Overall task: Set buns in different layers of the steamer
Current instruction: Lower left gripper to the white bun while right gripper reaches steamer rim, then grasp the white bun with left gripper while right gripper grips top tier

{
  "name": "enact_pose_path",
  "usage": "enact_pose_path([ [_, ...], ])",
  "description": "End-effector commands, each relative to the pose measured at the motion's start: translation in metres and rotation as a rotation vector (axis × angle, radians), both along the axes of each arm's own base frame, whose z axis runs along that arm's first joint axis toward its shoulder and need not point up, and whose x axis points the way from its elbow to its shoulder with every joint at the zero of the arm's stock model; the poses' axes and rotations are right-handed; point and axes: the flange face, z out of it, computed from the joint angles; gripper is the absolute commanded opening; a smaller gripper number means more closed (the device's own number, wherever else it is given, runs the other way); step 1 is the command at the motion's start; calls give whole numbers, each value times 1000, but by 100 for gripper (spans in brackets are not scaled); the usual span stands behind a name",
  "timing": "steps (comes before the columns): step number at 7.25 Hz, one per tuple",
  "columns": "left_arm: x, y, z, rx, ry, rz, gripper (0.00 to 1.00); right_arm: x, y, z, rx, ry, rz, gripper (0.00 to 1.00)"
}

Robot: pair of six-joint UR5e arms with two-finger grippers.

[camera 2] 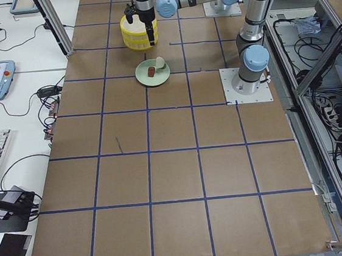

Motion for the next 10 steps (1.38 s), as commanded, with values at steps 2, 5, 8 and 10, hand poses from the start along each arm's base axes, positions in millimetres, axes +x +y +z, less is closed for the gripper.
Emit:
enact_pose_path([
  [2,-32,-11,-92,-21,-4,8,100,10,-22,-35,-14,-9,1,98],
  [5,-39,-9,-162,-6,26,6,100,78,-38,-110,-13,-8,16,98],
  [8,-38,10,-181,15,11,53,100,77,-53,-153,14,-3,41,98],
  [10,-42,12,-177,8,9,101,100,76,-60,-186,28,7,35,98],
])
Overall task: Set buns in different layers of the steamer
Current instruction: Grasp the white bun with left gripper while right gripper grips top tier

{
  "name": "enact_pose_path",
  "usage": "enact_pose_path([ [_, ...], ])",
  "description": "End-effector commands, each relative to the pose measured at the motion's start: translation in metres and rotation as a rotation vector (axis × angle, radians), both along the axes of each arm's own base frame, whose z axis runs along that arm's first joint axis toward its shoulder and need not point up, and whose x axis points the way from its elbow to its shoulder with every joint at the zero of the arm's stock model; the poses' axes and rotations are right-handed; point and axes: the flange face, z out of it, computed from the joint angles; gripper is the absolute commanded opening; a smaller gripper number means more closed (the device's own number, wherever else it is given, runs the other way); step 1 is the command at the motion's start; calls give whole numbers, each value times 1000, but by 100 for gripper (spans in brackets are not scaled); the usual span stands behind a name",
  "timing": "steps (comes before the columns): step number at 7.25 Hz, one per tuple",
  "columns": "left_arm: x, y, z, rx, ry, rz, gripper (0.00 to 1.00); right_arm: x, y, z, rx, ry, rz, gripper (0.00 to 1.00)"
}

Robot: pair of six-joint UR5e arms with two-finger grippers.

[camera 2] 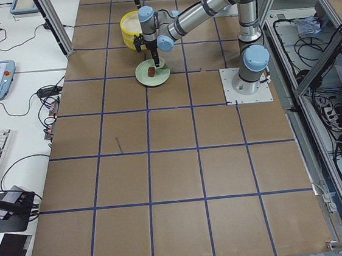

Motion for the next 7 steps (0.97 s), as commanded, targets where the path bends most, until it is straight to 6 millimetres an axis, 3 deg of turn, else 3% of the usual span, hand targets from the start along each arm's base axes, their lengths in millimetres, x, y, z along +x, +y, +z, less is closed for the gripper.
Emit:
enact_pose_path([
  [1,-1,1,4,-6,-1,33,100,-4,-3,-32,19,7,-9,98],
  [5,-1,3,6,-8,6,35,66,-25,-11,-59,14,-4,-59,94],
  [7,-4,7,22,-24,4,36,67,-25,-11,-59,11,-8,-56,63],
])
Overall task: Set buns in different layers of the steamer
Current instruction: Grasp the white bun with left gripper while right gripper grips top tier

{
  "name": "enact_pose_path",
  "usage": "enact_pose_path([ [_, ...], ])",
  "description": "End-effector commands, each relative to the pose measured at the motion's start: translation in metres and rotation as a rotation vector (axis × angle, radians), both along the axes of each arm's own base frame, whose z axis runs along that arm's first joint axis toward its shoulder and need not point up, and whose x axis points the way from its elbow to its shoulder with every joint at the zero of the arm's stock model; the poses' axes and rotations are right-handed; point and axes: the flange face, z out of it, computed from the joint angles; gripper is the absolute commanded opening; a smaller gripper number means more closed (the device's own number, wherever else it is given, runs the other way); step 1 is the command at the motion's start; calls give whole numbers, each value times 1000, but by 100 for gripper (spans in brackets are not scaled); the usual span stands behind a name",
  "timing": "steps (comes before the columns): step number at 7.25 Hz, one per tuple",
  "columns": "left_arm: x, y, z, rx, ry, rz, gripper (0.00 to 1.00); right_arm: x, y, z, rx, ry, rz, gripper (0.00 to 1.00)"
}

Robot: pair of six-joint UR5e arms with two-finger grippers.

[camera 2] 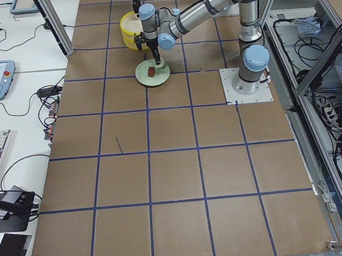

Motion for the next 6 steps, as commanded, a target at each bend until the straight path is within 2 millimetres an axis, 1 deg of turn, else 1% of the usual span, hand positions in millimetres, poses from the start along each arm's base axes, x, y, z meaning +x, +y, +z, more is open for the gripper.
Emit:
enact_pose_path([
  [1,-1,9,9,34,-6,2,71,-1,1,-3,5,-1,0,32],
  [2,-2,12,10,43,-8,0,71,-1,3,-7,12,1,-2,13],
  [3,-2,12,9,46,-8,2,64,-1,3,-6,11,0,-4,7],
  [4,-1,16,6,55,-10,2,48,-2,3,-6,9,6,12,5],
  [5,-1,20,1,66,-12,2,44,-2,2,-5,4,9,26,3],
  [6,0,23,-3,76,-13,2,36,-2,3,3,-10,8,28,3],
])
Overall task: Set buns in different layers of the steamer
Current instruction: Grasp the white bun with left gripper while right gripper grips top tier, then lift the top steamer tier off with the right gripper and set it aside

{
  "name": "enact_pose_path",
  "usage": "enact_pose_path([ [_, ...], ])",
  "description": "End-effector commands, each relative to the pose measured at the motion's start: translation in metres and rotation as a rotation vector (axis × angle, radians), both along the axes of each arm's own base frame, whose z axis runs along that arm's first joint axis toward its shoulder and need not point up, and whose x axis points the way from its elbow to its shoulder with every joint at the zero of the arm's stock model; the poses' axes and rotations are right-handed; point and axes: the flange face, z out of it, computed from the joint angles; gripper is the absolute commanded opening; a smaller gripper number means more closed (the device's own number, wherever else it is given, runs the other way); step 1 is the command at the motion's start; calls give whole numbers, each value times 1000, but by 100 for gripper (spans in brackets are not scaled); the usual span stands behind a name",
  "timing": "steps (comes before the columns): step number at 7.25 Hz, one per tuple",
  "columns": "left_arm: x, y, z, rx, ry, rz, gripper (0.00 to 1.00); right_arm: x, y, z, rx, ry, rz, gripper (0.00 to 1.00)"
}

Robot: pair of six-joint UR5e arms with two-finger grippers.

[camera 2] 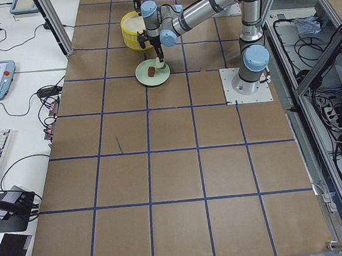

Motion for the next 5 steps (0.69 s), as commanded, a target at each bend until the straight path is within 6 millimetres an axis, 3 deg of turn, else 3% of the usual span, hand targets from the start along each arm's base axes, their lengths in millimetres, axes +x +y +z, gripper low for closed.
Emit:
enact_pose_path([
  [1,1,5,-6,26,-1,0,8,-2,-1,13,-25,6,8,3],
  [2,0,0,0,8,3,2,1,-4,0,29,-42,6,5,3],
  [3,1,-8,9,-25,7,3,0,-13,5,62,-68,11,-4,3],
  [4,-1,-22,33,-68,9,4,0,-40,1,82,-48,10,1,3],
  [5,-2,-33,55,-81,11,4,0,-84,-9,100,-19,5,-2,3],
])
